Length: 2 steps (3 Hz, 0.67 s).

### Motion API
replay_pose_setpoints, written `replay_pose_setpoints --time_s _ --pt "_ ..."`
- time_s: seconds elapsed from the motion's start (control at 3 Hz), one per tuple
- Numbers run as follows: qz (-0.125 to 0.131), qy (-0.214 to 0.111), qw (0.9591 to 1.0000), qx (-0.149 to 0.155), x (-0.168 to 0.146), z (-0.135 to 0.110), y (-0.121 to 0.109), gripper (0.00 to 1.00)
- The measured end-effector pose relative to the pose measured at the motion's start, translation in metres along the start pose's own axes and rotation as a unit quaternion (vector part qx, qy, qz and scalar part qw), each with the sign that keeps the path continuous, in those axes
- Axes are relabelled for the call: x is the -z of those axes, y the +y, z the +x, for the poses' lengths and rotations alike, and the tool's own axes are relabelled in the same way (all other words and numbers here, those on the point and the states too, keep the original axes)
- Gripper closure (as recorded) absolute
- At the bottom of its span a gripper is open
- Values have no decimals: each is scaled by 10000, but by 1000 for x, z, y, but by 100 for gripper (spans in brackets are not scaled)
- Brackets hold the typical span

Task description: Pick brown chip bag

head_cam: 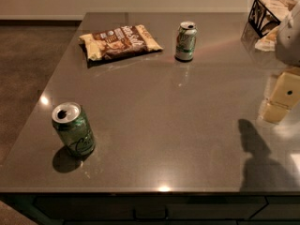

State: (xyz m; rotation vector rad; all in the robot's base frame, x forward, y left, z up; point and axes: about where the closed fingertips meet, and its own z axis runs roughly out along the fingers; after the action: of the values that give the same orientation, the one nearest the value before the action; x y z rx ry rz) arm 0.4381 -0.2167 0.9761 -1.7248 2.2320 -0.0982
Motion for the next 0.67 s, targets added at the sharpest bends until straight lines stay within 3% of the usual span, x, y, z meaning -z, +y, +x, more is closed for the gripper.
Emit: replay_pose_setpoints --time_s 0.67 --pt "84 106 9998 -152 -5 -6 -9 0"
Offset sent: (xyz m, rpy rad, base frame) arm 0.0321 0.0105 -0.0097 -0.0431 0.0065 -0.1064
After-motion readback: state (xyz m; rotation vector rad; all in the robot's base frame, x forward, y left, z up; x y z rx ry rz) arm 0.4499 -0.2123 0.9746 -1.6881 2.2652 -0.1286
